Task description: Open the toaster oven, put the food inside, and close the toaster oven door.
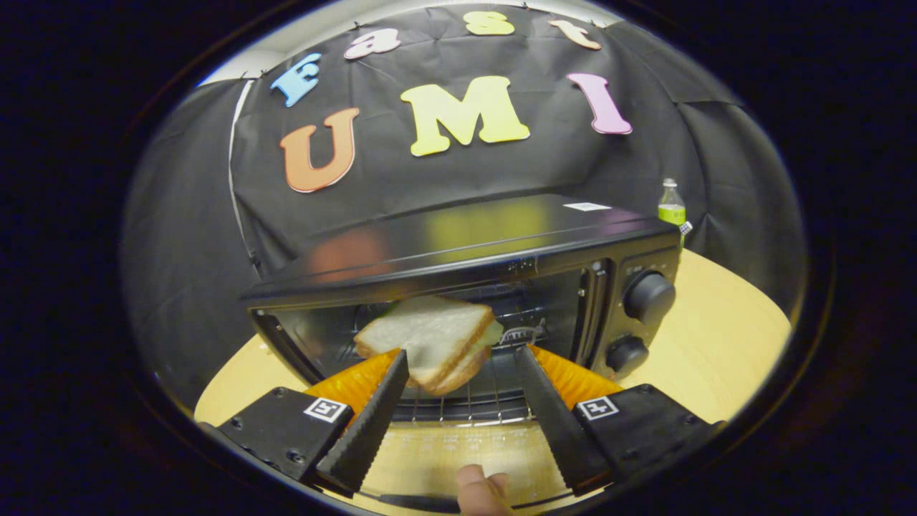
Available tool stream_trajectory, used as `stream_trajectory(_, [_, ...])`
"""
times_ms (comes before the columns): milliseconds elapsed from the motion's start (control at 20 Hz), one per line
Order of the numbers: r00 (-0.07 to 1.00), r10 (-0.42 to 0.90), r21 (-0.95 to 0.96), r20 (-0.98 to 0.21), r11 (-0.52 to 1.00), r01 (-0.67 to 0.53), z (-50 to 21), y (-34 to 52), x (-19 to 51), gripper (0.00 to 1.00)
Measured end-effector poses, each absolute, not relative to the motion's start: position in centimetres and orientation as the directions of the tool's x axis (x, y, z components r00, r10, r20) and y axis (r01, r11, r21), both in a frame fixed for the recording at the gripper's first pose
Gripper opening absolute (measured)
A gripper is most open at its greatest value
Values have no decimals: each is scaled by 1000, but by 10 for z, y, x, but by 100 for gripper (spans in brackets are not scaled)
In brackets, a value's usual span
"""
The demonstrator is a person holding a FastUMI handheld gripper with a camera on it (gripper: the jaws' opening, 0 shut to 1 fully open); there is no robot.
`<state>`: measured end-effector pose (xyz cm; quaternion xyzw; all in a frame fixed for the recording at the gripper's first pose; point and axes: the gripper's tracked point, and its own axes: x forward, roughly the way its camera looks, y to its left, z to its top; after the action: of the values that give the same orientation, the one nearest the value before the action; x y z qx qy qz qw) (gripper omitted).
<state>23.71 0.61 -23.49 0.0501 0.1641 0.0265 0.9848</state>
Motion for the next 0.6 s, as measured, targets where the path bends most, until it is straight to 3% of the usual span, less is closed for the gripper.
stream_trajectory(250, [963,32,10,-269,999,-30,-220,16,179,100])
stream_trajectory(600, [941,-11,-91,-339,996,-21,-250,15,127,100])
